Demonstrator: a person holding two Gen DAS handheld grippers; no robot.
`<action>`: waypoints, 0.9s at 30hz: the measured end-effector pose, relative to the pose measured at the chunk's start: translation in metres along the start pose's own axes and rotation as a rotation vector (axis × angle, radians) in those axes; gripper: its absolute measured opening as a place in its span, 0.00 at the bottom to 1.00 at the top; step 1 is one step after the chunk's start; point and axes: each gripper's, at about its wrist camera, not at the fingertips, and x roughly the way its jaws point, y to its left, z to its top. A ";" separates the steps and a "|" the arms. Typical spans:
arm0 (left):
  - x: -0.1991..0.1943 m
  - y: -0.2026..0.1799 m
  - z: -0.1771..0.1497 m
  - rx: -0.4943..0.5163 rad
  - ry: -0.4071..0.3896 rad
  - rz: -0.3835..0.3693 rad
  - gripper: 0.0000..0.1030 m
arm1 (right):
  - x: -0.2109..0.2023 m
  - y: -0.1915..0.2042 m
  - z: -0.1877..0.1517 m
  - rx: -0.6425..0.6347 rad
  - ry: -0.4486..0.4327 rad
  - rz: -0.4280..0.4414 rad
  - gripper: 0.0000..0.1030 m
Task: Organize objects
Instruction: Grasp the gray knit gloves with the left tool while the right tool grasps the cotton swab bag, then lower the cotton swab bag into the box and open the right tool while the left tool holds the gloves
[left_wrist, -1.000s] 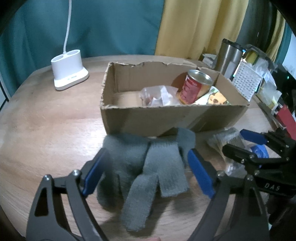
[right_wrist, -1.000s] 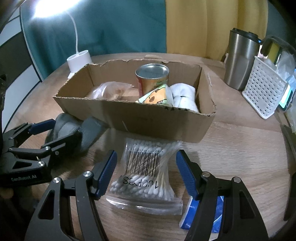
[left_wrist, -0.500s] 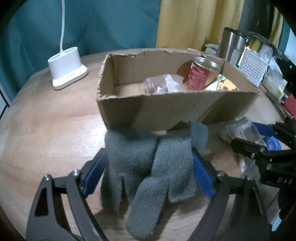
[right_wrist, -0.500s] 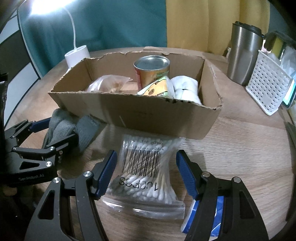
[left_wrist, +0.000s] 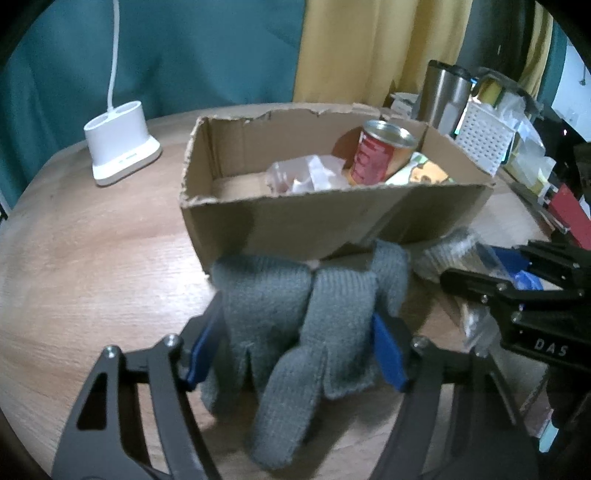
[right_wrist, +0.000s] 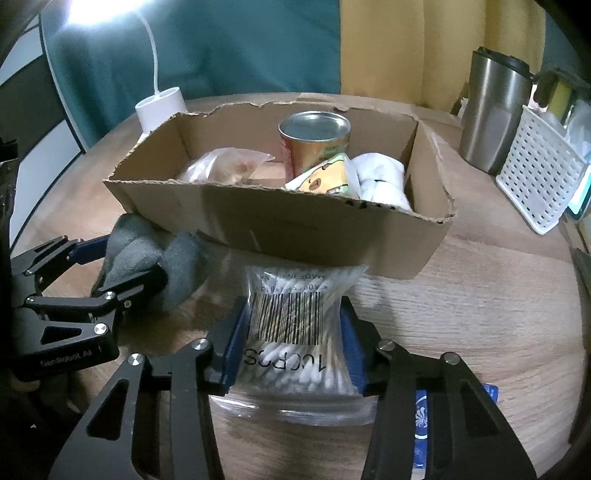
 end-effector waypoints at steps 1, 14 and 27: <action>-0.002 0.000 0.000 -0.001 -0.005 -0.003 0.70 | -0.002 0.001 0.000 0.000 -0.004 0.002 0.47; -0.031 -0.001 0.005 -0.009 -0.061 -0.027 0.70 | -0.022 0.008 0.004 -0.018 -0.048 0.005 0.47; -0.056 -0.001 0.021 -0.005 -0.124 -0.043 0.70 | -0.045 0.011 0.015 -0.030 -0.107 0.006 0.47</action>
